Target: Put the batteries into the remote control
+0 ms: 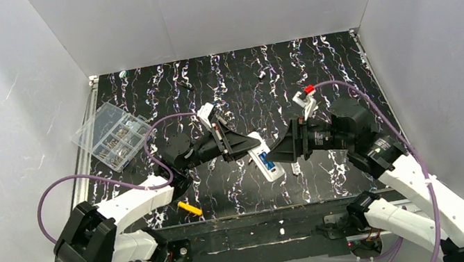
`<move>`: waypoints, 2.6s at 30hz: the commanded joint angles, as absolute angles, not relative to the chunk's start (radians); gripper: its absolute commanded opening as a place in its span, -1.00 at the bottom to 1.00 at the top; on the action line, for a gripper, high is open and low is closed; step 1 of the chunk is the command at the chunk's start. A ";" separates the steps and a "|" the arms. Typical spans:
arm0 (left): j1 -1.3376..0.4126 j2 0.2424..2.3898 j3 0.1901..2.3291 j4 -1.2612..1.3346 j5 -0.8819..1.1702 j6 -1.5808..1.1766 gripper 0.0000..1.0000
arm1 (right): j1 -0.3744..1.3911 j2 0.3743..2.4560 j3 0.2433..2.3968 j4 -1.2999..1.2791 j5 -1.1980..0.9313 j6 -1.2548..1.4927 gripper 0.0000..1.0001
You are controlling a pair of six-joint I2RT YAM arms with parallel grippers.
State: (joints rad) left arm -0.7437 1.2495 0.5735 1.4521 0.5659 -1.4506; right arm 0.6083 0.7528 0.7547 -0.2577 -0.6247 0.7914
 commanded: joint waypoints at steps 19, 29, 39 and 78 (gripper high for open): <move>-0.706 1.231 0.535 1.413 0.610 -1.406 -1.00 | 0.606 0.771 0.773 -0.705 0.215 0.825 0.28; -0.703 1.255 0.530 1.429 0.612 -1.420 -1.00 | 0.606 0.914 0.572 -0.598 0.156 0.823 0.22; -0.702 1.268 0.531 1.433 0.609 -1.425 -1.00 | 0.606 1.118 0.634 -0.493 0.159 0.660 0.32; -0.702 1.273 0.512 1.448 0.609 -1.433 -1.00 | 0.609 1.298 0.703 -0.447 0.065 0.554 -0.97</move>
State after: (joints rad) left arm -0.7059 1.2850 0.5148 1.3594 0.5697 -1.4292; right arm 0.6083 1.3106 0.6716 -0.4652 0.0883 0.5705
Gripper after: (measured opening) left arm 0.252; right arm 0.031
